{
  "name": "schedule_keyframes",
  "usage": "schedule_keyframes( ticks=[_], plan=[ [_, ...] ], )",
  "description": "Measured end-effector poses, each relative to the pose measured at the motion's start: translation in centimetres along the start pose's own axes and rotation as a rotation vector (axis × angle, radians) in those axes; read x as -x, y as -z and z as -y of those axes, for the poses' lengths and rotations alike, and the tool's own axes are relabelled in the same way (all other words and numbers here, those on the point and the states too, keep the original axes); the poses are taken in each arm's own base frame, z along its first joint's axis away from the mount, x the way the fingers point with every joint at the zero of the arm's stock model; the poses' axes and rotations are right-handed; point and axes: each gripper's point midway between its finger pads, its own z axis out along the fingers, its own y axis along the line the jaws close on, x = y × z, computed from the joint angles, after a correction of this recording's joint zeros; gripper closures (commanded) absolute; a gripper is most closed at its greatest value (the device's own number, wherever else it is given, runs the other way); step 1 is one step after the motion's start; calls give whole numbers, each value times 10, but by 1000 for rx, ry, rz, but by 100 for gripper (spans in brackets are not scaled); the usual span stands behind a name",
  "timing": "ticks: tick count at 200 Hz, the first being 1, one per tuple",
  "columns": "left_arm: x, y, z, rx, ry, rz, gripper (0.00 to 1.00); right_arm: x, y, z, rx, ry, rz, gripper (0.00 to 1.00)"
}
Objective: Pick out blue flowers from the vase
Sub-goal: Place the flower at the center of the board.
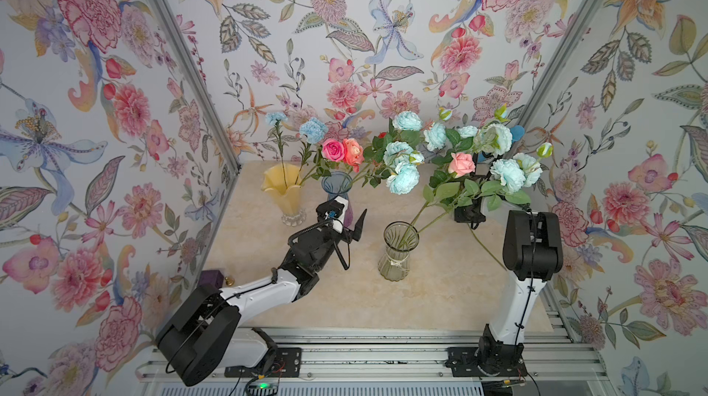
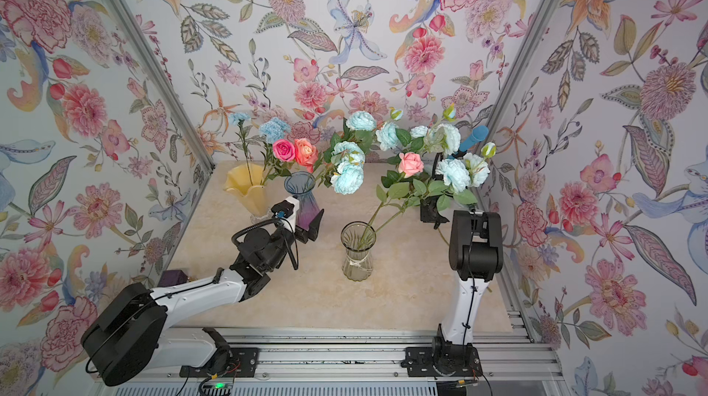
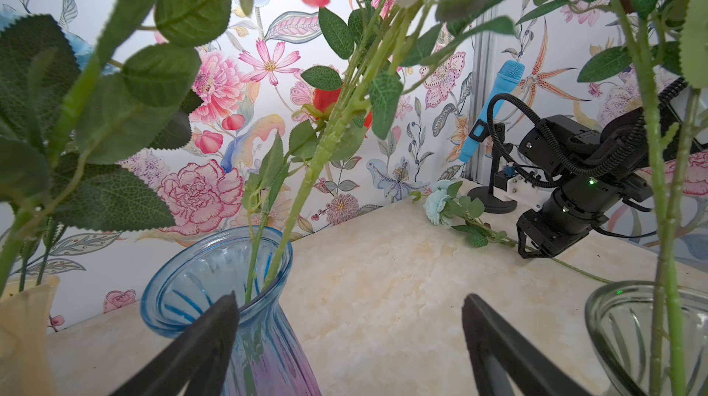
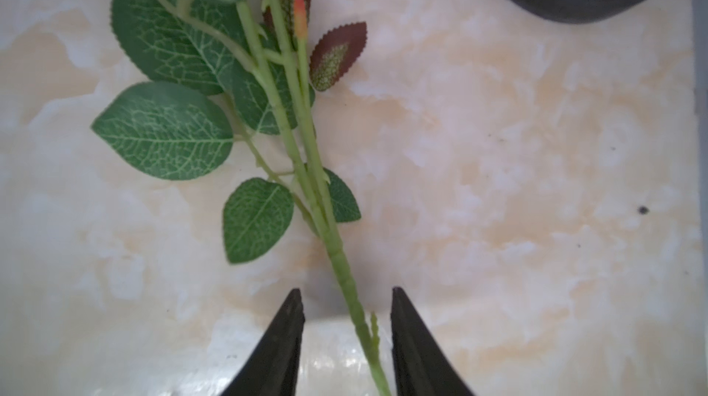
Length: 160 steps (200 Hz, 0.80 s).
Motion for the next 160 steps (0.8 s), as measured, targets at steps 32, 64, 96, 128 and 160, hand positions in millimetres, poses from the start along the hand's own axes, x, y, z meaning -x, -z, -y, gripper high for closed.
schedule_keyframes(
  ticks=[32, 64, 96, 128, 160],
  plan=[
    [0, 0, 0, 0, 0, 0, 8, 7, 27, 9, -3, -31, 82, 49],
    [0, 0, 0, 0, 0, 0, 8, 21, 35, 24, 5, -79, 137, 53],
    [0, 0, 0, 0, 0, 0, 9, 14, 12, 23, 43, -92, 80, 56],
    [0, 0, 0, 0, 0, -1, 8, 1, -6, 8, 83, -75, 10, 61],
    [-1, 0, 0, -1, -1, -5, 8, 1, -11, 1, 105, -69, -9, 75]
  ],
)
